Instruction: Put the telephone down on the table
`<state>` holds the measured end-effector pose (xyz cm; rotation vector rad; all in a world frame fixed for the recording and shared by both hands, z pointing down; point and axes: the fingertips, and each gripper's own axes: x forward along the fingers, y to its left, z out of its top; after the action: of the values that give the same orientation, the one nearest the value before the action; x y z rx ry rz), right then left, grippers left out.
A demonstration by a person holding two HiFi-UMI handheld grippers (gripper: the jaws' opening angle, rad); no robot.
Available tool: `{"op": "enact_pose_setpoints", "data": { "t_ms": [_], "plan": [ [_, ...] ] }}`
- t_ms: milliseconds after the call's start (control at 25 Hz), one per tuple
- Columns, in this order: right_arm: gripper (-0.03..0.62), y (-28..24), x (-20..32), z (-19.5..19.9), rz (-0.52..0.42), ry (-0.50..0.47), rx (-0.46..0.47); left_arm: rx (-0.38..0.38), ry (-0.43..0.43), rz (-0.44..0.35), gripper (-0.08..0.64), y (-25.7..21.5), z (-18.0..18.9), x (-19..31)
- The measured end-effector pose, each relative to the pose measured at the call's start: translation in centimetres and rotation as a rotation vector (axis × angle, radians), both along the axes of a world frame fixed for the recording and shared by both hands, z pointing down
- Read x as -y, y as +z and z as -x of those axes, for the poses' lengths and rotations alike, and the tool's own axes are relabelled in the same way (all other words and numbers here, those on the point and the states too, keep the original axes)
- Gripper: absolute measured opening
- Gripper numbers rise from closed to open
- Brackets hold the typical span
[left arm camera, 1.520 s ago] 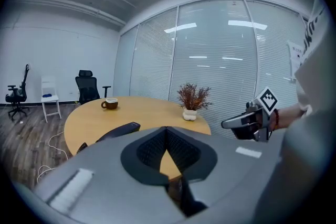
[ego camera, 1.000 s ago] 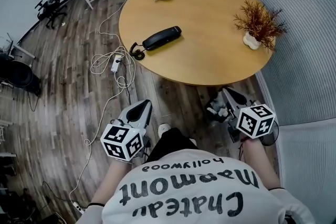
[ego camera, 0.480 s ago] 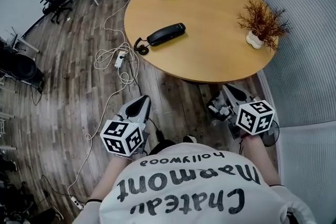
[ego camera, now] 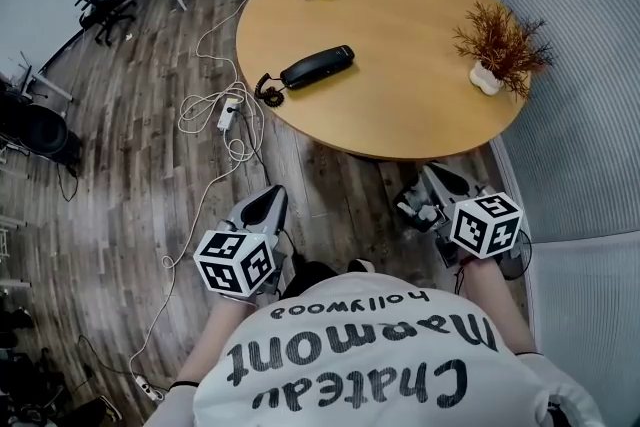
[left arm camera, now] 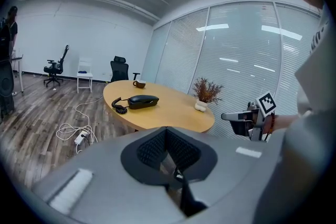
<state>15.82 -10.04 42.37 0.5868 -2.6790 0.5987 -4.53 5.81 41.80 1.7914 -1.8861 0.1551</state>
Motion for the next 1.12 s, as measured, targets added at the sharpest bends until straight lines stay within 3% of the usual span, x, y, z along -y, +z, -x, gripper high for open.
{"op": "enact_pose_setpoints", "data": {
  "t_ms": [1120],
  "plan": [
    [0.015,0.6,-0.3,-1.5,0.019,0.023,-0.012,-0.041,0.005,0.0,0.009,1.1,-0.3,0.6]
  ]
}}
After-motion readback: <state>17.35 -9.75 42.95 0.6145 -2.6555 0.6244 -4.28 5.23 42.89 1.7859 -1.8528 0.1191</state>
